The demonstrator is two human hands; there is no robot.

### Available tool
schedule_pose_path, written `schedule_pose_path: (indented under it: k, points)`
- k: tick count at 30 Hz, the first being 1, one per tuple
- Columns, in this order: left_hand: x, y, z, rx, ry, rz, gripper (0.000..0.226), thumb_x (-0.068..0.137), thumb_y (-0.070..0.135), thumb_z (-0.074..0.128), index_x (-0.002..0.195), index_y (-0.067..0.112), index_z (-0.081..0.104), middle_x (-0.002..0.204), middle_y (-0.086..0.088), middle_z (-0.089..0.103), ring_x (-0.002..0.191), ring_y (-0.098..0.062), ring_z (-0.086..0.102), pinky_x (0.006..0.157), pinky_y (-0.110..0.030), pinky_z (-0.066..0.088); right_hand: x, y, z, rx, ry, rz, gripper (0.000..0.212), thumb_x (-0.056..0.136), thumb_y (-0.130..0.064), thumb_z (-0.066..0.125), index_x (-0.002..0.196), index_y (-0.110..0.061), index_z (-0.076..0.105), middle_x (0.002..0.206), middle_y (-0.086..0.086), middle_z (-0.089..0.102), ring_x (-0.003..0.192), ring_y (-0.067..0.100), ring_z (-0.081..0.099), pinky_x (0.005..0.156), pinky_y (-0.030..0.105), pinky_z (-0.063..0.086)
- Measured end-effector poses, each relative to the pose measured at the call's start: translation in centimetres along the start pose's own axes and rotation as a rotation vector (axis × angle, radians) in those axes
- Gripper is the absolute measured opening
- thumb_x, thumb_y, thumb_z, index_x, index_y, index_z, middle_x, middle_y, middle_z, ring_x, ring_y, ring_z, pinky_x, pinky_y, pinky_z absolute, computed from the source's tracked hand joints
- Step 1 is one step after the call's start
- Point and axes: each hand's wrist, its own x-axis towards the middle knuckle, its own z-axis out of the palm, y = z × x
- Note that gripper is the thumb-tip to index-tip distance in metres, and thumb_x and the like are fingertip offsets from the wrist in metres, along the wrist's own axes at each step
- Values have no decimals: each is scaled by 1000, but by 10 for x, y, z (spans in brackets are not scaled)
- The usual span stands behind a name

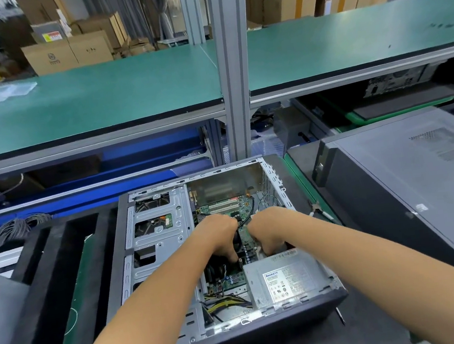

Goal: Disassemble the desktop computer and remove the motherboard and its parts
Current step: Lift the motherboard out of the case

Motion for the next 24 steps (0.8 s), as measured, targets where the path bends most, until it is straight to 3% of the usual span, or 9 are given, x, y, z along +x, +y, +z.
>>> schedule_pose_path:
  k: [3,5,7,9,11,16,20,24]
  points:
    - [0,-1,0,8,23,10,59,58,55,79,94,15,54,91,-2,63,81,-24,60,66,-33,50,-6,1,2,-159,-65,25,17,90,-27,52,98,-13,60,93,2,57,104,25,55,103,44,35]
    - [0,-2,1,20,48,8,61,57,57,79,94,16,52,91,-1,64,82,-24,61,67,-33,48,-6,0,6,-251,-88,45,16,95,-22,49,103,-12,59,104,1,60,113,25,53,110,45,28]
    - [1,-2,2,37,77,1,62,57,59,78,93,18,48,93,0,63,87,-24,61,79,-34,42,-6,-1,8,-319,-99,60,23,98,-20,48,116,-11,61,118,3,63,118,25,52,113,45,26]
    - [1,-2,3,27,75,-15,64,59,59,78,95,18,44,98,0,62,96,-23,60,98,-38,34,-7,-2,8,-321,-86,58,23,98,-16,48,116,-12,61,120,3,63,118,25,52,113,44,27]
    - [0,-2,2,14,55,-33,67,61,59,78,101,17,44,103,0,62,102,-23,58,109,-43,26,-10,-1,6,-292,-90,45,18,97,-14,48,111,-11,59,114,1,62,116,25,53,113,44,27]
    - [-2,-6,-3,-3,41,-44,65,60,58,78,94,19,39,89,5,51,100,-23,58,110,-45,23,-19,2,-6,-128,-113,21,22,95,-20,51,112,-8,57,94,1,53,103,26,54,105,42,34]
    - [-5,-13,-6,-35,32,-62,65,58,58,79,94,20,39,86,6,50,98,-22,58,111,-45,22,-21,4,-14,164,-114,35,45,99,-40,45,125,-4,56,126,12,59,108,28,56,96,39,45]
    - [-7,-17,-9,-60,38,-61,66,57,58,79,94,20,38,91,7,52,97,-22,57,105,-41,29,-18,8,-17,209,19,42,47,104,-40,35,115,-1,59,120,15,62,103,30,58,87,38,46]
